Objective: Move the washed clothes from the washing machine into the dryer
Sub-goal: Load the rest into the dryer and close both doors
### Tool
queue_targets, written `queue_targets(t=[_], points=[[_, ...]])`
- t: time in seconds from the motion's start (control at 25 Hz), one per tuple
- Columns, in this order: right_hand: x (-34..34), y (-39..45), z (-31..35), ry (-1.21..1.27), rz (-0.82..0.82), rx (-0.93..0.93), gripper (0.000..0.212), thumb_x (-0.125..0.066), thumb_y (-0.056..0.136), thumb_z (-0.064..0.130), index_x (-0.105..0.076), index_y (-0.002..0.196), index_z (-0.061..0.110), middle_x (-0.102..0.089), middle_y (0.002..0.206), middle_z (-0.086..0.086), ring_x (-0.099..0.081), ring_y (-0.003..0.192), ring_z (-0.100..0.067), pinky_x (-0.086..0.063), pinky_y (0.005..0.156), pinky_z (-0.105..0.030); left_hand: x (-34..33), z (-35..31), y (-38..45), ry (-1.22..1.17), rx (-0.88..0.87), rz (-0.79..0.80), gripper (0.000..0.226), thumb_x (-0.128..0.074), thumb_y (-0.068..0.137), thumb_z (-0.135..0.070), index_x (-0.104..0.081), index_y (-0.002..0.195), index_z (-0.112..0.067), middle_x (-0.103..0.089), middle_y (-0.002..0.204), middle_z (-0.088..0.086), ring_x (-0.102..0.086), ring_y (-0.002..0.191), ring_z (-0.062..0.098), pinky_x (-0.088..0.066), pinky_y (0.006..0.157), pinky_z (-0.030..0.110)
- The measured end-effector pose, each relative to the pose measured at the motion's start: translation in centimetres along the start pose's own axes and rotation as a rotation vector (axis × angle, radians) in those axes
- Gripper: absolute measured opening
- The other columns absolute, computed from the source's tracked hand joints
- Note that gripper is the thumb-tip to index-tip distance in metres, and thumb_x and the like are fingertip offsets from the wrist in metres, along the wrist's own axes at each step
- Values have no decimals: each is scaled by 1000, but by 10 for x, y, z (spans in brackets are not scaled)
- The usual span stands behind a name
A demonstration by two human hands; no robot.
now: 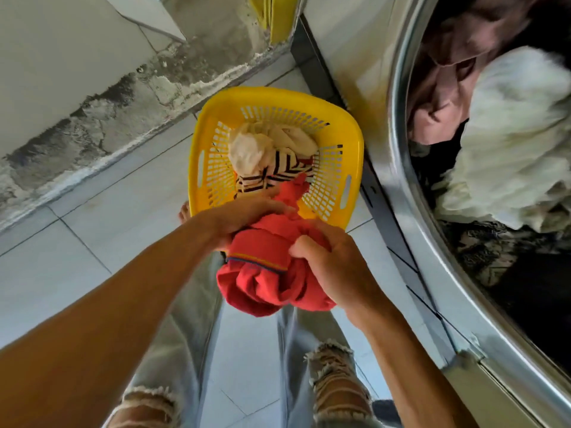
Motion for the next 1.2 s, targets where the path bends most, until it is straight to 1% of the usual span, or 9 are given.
queue_targets(t=[0.12, 0.24, 0.4, 0.52, 0.6, 0.76, 0.84, 1.0, 1.2], points=[[19, -18, 13, -112, -53, 119, 85, -80, 52, 46, -49, 132, 50, -42, 142, 0, -47, 129, -10, -41, 109, -35, -53, -1, -15, -161, -20, 119, 55, -56, 69, -7, -60, 123, -12, -68, 98, 13, -64, 71, 17, -54, 65, 26], [73, -28, 13, 43, -134, 188, 79, -86, 52, 24, -57, 125, 36, -65, 125, 7, -63, 115, -12, -49, 103, -44, -131, -22, -22, -316, -28, 221, 19, -51, 80, -11, -68, 87, -12, -71, 76, 10, -67, 61, 18, -58, 65, 26], [221, -72, 22, -119, -516, 245, 49, -72, 62, 12, -62, 104, 35, -72, 102, 11, -69, 97, -15, -55, 90, -49, -250, -79, -27, -147, -208, 251, 27, -55, 89, -13, -64, 115, -15, -68, 114, 17, -64, 100, 27, -51, 98, 40], [345, -130, 18, -304, -995, 245, 49, -70, 60, 20, -59, 105, 37, -70, 103, 12, -67, 98, -14, -54, 90, -45, -318, -132, -33, 201, -432, 245, 51, -63, 88, -18, -51, 134, -37, -62, 108, -11, -60, 89, 4, -50, 72, 9], [398, -136, 1, -464, -1163, 144, 71, -72, 57, 34, -50, 125, 41, -61, 128, -1, -59, 118, -23, -47, 103, -44, -327, -144, -22, 300, -454, 212, 54, -61, 90, -24, -46, 140, -38, -56, 118, -10, -58, 94, 5, -45, 70, 10], [400, -76, -34, -674, -1004, -237, 75, -74, 74, 44, -43, 141, 33, -40, 147, -20, -41, 134, -36, -36, 111, -44, -252, -112, 2, 368, -377, -12, 41, -54, 92, -18, -58, 130, -30, -63, 124, 0, -61, 102, 18, -49, 84, 28], [351, -49, -10, -614, -990, -52, 40, -62, 81, 28, -61, 120, 21, -57, 127, -14, -52, 118, -32, -45, 100, -41, -189, -84, 5, 395, -319, -180, 35, -52, 91, -14, -65, 120, -30, -67, 114, 2, -63, 98, 21, -48, 79, 25], [183, 5, 47, -525, -689, 428, 27, -55, 77, 14, -67, 101, 19, -66, 96, -6, -64, 87, -26, -53, 77, -41, -73, -35, -3, 339, -118, -387, 31, -55, 87, -12, -65, 112, -28, -70, 96, 9, -60, 74, 24, -53, 68, 36], [24, 125, 60, -715, -207, 263, 45, -58, 84, 20, -57, 129, 18, -65, 122, -12, -61, 113, -32, -52, 88, -40, 48, -9, -6, 287, -46, -631, 35, -57, 86, -19, -58, 120, -21, -67, 109, 16, -63, 99, 36, -46, 72, 34]])
Point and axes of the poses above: each hand's wrist, its own y-axis towards the middle knuckle, its own x-axis out of the back of the hand, z = x × y, the point moved 10 cm from there along y, towards the middle knuckle
